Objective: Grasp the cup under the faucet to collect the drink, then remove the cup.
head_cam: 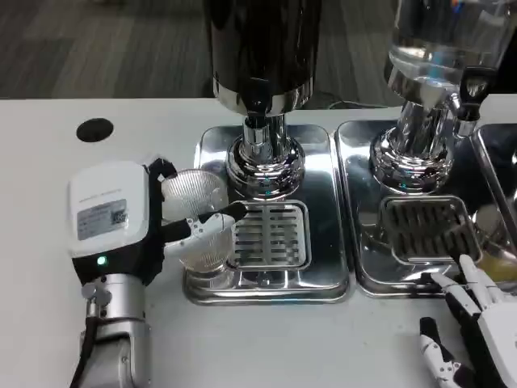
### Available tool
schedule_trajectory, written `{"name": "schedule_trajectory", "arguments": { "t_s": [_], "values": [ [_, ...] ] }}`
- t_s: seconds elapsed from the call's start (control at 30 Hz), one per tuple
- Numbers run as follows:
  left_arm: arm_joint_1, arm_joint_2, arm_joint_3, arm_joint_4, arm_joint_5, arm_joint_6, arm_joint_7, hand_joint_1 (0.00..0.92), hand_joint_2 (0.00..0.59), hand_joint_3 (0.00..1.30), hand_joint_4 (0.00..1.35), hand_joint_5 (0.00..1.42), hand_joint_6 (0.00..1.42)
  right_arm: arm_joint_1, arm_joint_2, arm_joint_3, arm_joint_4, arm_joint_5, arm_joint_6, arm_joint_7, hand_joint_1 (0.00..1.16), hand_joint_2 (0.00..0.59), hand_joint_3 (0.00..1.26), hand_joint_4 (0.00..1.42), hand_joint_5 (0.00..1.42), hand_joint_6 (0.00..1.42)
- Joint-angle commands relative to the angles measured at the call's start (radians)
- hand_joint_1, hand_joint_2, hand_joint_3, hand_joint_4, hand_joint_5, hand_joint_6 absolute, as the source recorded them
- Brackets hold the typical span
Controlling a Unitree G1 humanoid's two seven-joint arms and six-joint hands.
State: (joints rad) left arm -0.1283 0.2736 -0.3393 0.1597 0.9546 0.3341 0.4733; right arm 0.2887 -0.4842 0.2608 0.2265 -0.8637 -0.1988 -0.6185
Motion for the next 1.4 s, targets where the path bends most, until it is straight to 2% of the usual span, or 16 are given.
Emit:
{"name": "schedule_trajectory", "arguments": {
  "t_s": [0.03,0.2,0.43,1.07,1.4],
  "values": [
    [0.009,0.001,-0.011,0.01,0.012,0.002,0.001,0.66,0.026,0.8,0.69,0.9,1.3,-0.012,0.0,0.001,0.014,0.008,-0.008,0.0,0.17,0.472,0.23,0.0,0.1,0.27],
    [-0.006,-0.003,-0.016,0.022,0.016,0.003,0.001,0.66,0.026,0.79,0.68,0.9,1.3,-0.01,0.001,0.0,0.023,0.015,-0.012,-0.002,0.17,0.472,0.23,0.0,0.1,0.27],
    [-0.058,-0.043,-0.077,0.044,0.073,0.029,0.012,0.66,0.027,0.79,0.68,0.89,1.3,-0.006,-0.004,-0.009,0.038,0.036,-0.025,-0.004,0.17,0.472,0.23,0.0,0.1,0.27],
    [-0.133,-0.061,-0.143,0.07,0.16,0.088,0.024,0.66,0.027,0.79,0.68,0.89,1.28,-0.006,-0.005,-0.018,0.065,0.048,-0.054,-0.007,0.18,0.472,0.23,0.0,0.1,0.28],
    [-0.171,-0.08,-0.149,0.129,0.161,0.088,0.047,0.667,0.03,0.79,0.67,0.89,1.28,0.006,-0.014,-0.034,0.066,0.059,-0.069,-0.01,0.18,0.482,0.23,0.0,0.11,0.28]
  ]
}}
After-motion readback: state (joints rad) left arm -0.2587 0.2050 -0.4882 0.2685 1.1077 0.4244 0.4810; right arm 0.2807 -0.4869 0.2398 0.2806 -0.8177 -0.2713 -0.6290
